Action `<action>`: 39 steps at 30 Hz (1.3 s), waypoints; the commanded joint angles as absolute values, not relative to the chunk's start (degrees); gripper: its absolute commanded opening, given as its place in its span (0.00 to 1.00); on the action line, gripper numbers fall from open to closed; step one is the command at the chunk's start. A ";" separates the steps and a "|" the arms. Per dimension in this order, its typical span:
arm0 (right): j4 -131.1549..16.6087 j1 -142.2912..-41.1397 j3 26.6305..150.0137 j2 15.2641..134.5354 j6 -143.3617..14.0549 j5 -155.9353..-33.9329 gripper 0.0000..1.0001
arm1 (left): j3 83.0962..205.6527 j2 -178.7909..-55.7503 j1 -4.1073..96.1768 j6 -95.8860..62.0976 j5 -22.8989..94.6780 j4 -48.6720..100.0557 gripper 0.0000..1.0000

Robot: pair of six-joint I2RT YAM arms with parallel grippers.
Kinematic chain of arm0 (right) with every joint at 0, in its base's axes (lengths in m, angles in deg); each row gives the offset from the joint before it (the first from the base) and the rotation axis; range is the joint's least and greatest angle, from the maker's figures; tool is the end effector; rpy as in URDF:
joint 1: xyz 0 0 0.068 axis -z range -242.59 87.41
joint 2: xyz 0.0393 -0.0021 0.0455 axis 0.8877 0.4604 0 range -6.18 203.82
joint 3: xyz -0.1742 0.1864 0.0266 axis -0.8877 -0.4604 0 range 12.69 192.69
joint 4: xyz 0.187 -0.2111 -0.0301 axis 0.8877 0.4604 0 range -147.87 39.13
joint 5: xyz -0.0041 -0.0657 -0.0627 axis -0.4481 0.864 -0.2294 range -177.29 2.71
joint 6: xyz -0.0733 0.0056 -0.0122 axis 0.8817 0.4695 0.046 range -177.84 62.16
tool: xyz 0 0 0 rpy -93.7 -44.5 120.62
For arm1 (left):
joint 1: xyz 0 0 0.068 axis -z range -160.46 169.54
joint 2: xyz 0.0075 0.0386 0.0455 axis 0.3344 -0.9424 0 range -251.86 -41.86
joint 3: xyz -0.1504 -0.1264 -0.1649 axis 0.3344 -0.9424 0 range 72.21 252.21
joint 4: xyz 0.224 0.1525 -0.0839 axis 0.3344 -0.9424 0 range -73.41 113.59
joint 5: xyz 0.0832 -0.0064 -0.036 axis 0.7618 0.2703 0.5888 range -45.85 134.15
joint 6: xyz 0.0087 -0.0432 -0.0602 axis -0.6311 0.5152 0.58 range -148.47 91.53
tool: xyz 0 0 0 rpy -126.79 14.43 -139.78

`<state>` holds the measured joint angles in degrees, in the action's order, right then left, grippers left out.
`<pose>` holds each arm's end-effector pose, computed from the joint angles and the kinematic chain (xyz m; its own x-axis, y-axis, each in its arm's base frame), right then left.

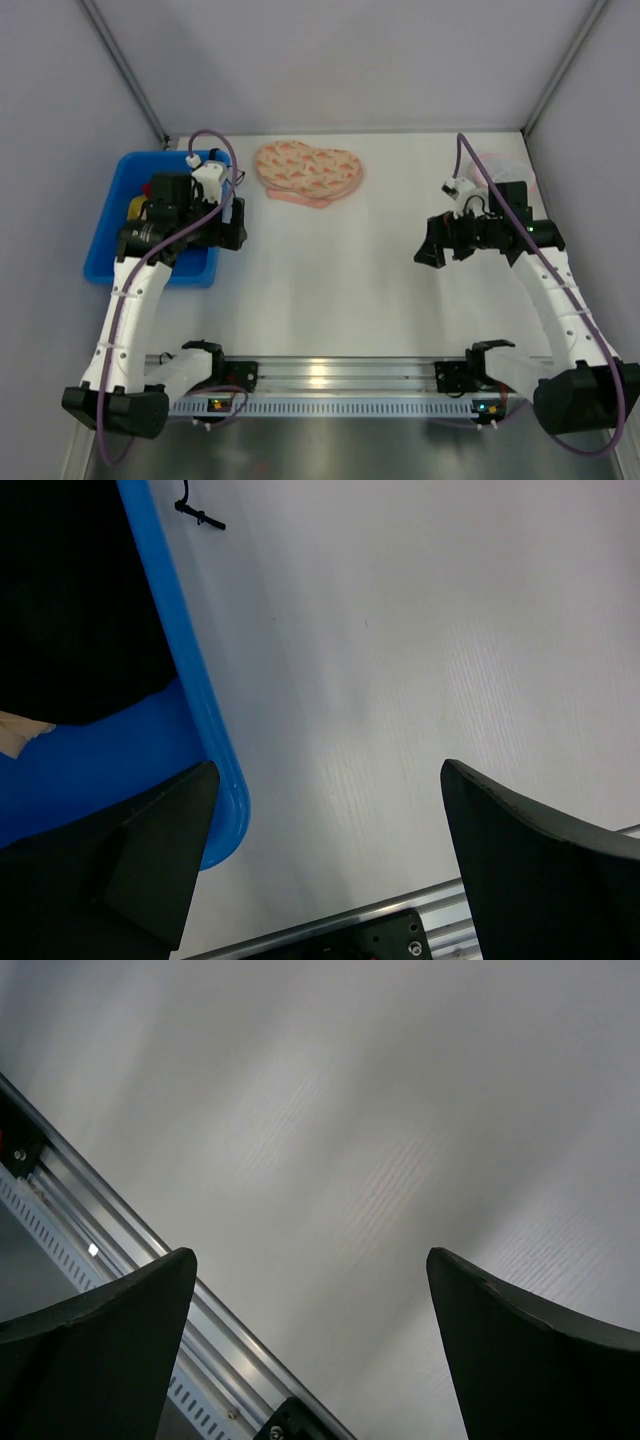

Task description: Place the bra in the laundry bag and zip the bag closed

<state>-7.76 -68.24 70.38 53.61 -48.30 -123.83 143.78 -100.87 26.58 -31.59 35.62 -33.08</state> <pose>0.2375 0.0610 0.2790 -0.7023 -0.2033 -0.6822 -0.5664 0.7401 0.3626 0.2365 -0.0386 0.3477 -0.6773 0.1379 -0.7227 0.2642 0.9623 -0.0640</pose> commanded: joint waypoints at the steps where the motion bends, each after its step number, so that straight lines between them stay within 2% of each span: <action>1: -9.61 -70.14 72.89 55.69 -45.98 -122.28 0.99 | 147.17 -101.97 25.95 -30.93 33.70 -31.87 0.98; 5: -10.76 -72.43 78.23 61.91 -44.75 -120.96 0.99 | 150.95 -105.14 25.78 -32.52 23.53 -34.59 0.99; 7: -11.55 -74.80 80.79 64.73 -43.96 -119.99 1.00 | 153.85 -107.51 25.60 -31.82 22.27 -34.86 0.99; 16: -21.82 -82.89 97.22 88.10 -44.13 -117.88 0.99 | 161.67 -115.16 24.81 -29.88 22.17 -34.68 0.99; 25: -33.51 -86.49 116.20 109.89 -47.29 -119.90 0.97 | 158.25 -115.08 24.02 -29.88 23.67 -34.68 0.99; 31: -44.14 -87.02 124.55 120.28 -58.79 -118.50 0.94 | 156.23 -114.02 23.93 -30.58 24.99 -34.77 0.98; 39: -44.86 -88.25 123.18 127.41 -66.01 -117.00 0.91 | 155.96 -113.85 23.67 -30.32 28.59 -34.86 0.99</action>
